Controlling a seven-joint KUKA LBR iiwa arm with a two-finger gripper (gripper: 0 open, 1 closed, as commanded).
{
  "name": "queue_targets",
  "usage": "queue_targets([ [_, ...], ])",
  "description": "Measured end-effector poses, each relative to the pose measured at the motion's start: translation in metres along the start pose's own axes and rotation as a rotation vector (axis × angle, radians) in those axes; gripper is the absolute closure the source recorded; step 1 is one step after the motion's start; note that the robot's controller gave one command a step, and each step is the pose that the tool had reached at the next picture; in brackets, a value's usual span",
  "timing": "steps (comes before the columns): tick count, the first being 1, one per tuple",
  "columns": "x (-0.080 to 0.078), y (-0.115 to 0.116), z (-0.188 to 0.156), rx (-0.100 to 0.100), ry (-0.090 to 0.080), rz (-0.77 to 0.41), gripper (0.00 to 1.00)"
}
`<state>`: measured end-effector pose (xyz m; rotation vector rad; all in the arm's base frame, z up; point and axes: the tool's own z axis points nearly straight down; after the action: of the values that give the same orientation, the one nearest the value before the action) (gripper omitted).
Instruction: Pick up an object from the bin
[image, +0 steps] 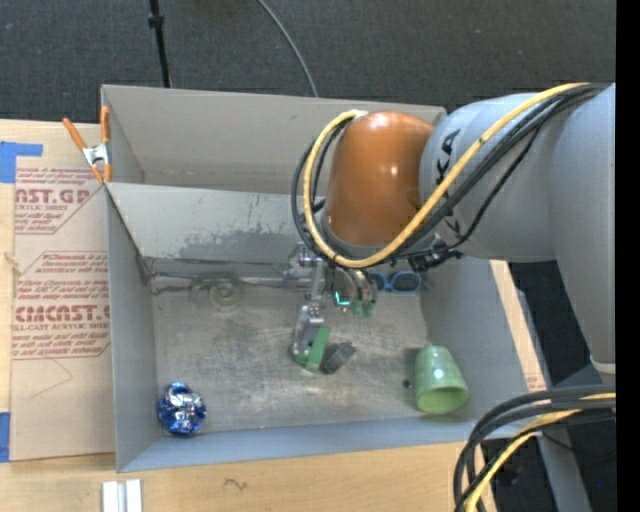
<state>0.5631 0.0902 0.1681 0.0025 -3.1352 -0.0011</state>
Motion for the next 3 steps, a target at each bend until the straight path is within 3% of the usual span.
queue_targets([
  [1,0.011,-0.056,0.093,0.001,-0.010,-0.251,0.00],
  [2,0.008,-0.054,0.089,0.000,-0.018,-0.252,1.00],
  [3,-0.021,-0.047,-0.018,0.003,-0.013,-0.628,1.00],
])
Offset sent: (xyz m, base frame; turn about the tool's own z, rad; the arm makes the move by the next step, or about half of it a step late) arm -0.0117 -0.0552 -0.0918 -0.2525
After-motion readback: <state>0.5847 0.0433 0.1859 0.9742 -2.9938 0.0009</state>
